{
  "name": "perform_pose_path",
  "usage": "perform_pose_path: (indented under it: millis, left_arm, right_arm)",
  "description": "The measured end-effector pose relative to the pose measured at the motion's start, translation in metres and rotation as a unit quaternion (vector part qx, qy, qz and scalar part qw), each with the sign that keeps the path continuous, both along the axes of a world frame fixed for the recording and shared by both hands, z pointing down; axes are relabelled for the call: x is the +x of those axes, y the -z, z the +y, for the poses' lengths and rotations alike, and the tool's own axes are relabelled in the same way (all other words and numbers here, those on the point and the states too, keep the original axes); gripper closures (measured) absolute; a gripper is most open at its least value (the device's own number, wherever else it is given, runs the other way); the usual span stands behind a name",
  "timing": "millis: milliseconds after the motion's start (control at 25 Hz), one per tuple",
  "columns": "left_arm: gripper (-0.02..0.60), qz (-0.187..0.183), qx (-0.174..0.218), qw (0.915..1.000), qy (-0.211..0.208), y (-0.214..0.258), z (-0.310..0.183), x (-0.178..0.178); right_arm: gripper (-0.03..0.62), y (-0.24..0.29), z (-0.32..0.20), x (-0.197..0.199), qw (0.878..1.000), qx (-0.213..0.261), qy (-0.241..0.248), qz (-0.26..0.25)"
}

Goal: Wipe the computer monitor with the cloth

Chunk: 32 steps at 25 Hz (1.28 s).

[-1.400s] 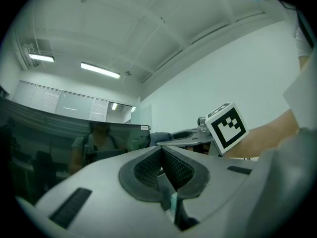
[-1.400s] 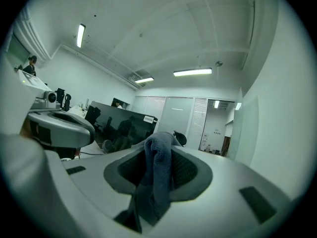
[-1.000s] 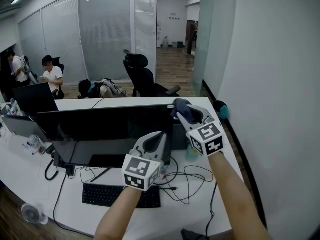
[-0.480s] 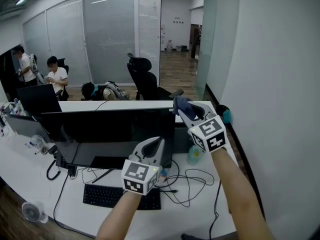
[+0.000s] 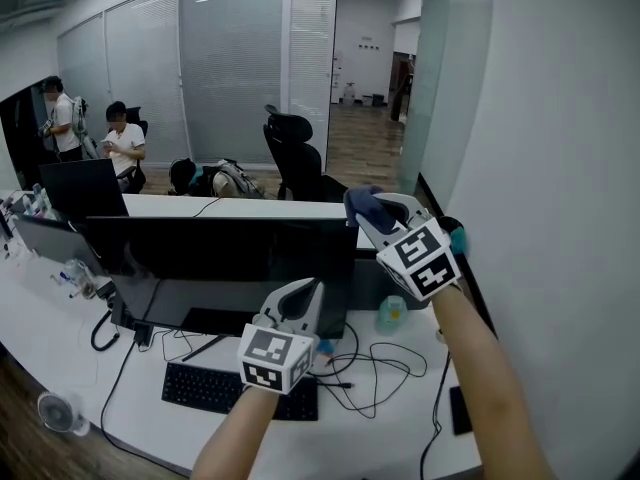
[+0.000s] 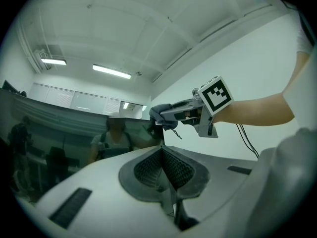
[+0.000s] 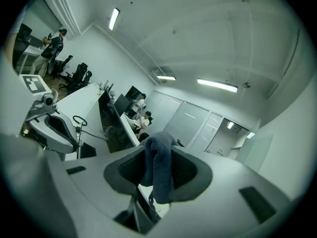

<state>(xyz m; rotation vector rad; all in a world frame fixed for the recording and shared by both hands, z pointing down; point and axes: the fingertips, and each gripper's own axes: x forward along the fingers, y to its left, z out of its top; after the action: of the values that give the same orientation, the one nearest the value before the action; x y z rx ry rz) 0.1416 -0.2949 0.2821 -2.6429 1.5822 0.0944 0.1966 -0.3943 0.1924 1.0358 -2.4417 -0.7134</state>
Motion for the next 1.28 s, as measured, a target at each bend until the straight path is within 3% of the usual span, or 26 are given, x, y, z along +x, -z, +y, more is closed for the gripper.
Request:
perform_pose_path:
  millis: [200, 400, 640, 1280]
  left_arm:
    - [0.574, 0.001, 0.005, 1.0, 0.001, 0.006, -0.001, -0.001]
    - [0.574, 0.001, 0.012, 0.9999, -0.007, 0.009, -0.002, -0.004]
    - [0.574, -0.006, 0.016, 0.9994, -0.029, 0.012, -0.003, -0.017]
    - [0.574, -0.025, 0.018, 0.9975, -0.064, 0.01, -0.001, -0.079]
  right_arm:
    - [0.465, 0.003, 0.002, -0.004, 1.0, 0.009, 0.005, 0.017]
    - [0.467, 0.003, 0.007, -0.017, 0.997, 0.036, 0.008, 0.064]
    - [0.468, 0.001, 0.009, -0.042, 0.997, 0.023, 0.005, 0.077]
    - [0.468, -0.004, 0.006, -0.095, 0.998, -0.004, -0.02, 0.052]
